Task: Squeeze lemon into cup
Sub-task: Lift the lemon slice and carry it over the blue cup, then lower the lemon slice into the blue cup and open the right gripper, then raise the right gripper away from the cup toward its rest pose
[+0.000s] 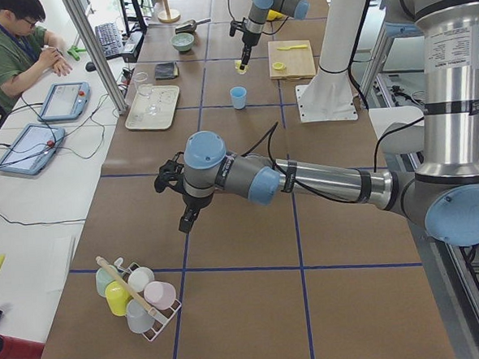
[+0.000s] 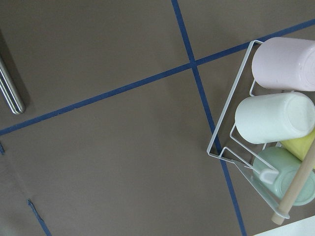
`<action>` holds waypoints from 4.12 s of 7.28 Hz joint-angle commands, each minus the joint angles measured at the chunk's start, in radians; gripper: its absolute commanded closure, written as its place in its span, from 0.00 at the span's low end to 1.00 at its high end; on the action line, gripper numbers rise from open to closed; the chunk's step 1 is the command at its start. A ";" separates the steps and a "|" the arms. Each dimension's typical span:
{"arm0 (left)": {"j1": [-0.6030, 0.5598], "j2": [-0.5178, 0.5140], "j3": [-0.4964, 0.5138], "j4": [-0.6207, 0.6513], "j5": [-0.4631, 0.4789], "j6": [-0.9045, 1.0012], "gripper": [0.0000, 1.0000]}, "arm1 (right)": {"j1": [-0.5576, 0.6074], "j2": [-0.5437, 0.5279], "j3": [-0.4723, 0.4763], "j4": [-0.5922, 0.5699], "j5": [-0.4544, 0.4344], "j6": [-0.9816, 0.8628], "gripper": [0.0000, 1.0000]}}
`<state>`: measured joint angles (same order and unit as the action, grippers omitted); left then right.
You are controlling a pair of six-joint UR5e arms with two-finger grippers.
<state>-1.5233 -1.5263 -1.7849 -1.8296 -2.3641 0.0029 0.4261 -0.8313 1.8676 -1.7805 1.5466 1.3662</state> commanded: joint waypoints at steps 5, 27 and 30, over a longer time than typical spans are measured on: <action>0.000 0.000 0.002 0.001 0.000 0.000 0.00 | -0.035 0.087 -0.142 0.001 0.003 0.007 0.43; 0.265 -0.109 0.021 -0.332 0.121 -0.396 0.00 | 1.181 -0.702 -0.359 0.210 0.738 -1.777 0.00; 0.464 -0.104 0.031 -0.400 0.309 -0.731 0.26 | 1.194 -0.715 -0.360 0.257 0.734 -1.577 0.00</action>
<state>-1.1416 -1.6343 -1.7634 -2.1858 -2.1336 -0.5934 1.6156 -1.5385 1.5115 -1.5358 2.2819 -0.2658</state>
